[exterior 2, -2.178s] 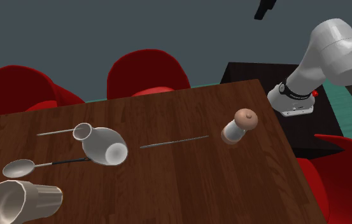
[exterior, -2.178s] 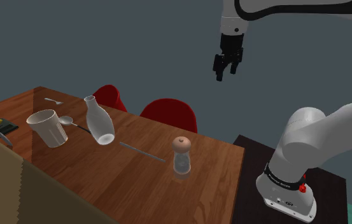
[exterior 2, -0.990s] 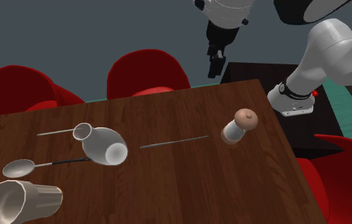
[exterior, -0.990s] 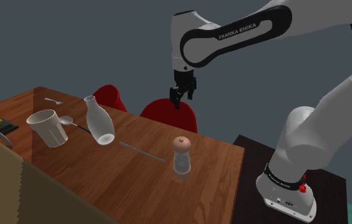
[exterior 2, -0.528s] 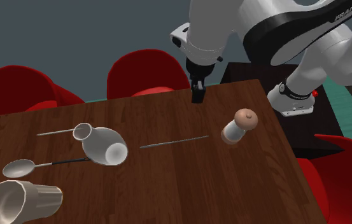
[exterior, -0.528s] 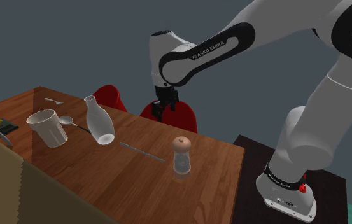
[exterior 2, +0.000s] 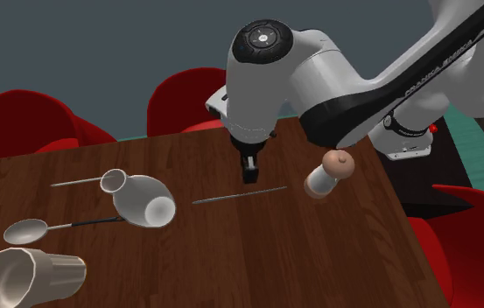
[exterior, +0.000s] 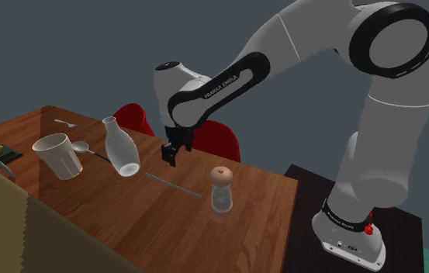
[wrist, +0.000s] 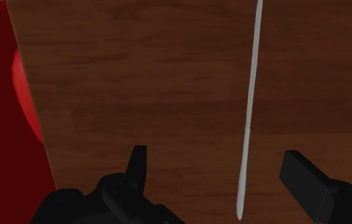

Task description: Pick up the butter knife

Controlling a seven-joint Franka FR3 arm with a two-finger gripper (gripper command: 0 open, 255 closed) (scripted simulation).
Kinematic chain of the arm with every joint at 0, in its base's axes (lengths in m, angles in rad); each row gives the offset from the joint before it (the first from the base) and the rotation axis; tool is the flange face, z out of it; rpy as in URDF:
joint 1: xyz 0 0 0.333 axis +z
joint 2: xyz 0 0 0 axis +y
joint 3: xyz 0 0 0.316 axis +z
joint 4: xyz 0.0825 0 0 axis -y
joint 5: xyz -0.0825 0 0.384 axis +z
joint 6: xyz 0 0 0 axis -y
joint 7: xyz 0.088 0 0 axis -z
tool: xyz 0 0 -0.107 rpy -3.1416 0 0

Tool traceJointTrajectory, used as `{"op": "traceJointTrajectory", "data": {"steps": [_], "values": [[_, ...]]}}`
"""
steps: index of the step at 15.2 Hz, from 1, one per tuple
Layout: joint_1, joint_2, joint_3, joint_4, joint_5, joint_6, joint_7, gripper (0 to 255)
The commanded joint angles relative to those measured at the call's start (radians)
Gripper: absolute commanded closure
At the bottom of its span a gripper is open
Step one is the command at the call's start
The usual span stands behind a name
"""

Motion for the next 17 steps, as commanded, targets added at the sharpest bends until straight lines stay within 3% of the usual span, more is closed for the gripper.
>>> {"op": "traceJointTrajectory", "data": {"steps": [1, 6, 15, 16, 17], "values": [[0.017, 0.07, 0.011, 0.051, -0.018, 0.02, 0.016, 0], [0.06, 0.225, 0.025, 0.183, -0.063, 0.043, 0.044, 0], [0.066, 0.281, 0.016, 0.154, -0.081, 0.126, 0.057, 0], [0.066, 0.28, 0.016, 0.153, -0.081, 0.127, 0.057, 255], [0.066, 0.281, 0.016, 0.154, -0.081, 0.127, 0.057, 255]]}}
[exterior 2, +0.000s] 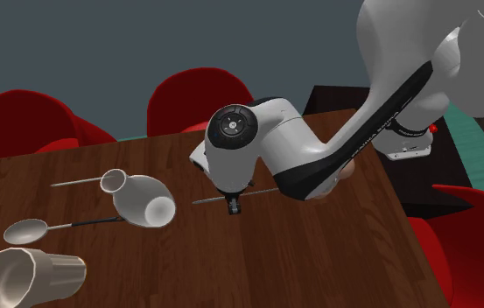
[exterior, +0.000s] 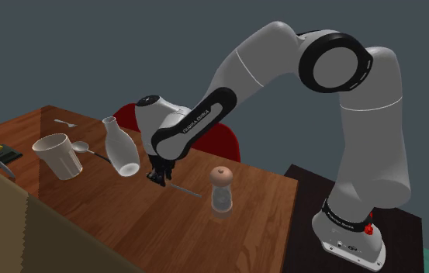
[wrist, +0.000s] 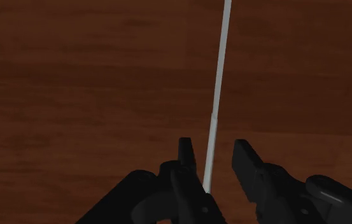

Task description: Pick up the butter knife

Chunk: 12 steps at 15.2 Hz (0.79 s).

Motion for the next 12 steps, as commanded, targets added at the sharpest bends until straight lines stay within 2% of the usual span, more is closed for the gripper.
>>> {"op": "traceJointTrajectory", "data": {"steps": [1, 8, 12], "values": [[0.0, 0.001, 0.0, 0.0, 0.0, 0.001, 0.0, 255], [0.0, 0.0, 0.0, 0.0, 0.0, 0.001, 0.0, 255], [-0.003, -0.03, 0.005, 0.014, 0.01, -0.043, -0.007, 255]]}}
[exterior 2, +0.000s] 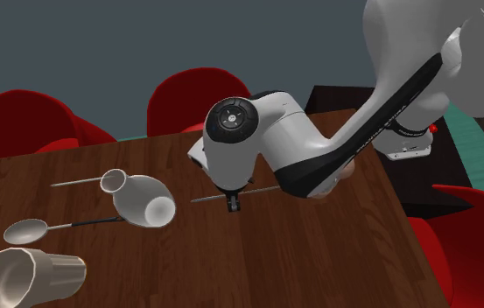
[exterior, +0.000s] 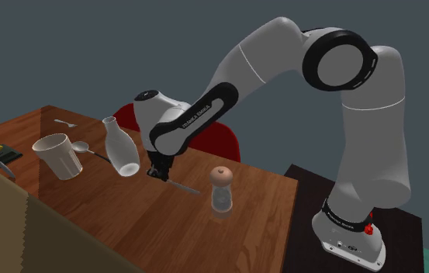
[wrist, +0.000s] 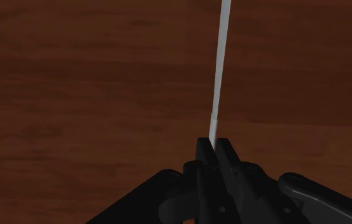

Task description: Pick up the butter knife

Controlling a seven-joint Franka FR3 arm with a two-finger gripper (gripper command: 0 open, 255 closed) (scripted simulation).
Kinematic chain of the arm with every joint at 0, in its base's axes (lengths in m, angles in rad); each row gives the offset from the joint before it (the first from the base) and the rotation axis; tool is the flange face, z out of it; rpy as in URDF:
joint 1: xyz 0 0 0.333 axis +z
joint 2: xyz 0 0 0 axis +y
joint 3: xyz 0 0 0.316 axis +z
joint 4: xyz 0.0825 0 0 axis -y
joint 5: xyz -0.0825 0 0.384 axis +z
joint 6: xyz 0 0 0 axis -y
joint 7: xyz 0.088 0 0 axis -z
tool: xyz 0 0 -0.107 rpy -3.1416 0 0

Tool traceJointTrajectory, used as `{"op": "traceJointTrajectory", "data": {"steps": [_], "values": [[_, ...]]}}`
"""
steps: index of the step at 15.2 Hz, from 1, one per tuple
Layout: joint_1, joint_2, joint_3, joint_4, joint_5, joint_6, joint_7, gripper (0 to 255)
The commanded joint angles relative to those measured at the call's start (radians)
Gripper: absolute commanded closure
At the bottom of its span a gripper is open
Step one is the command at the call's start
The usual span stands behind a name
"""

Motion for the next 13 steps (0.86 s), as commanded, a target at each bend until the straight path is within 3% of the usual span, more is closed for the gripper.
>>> {"op": "traceJointTrajectory", "data": {"steps": [1, 13], "values": [[-0.001, -0.015, 0.002, 0.007, 0.005, -0.022, -0.003, 255], [-0.006, -0.079, 0.011, 0.061, 0.026, -0.138, -0.018, 255]]}}
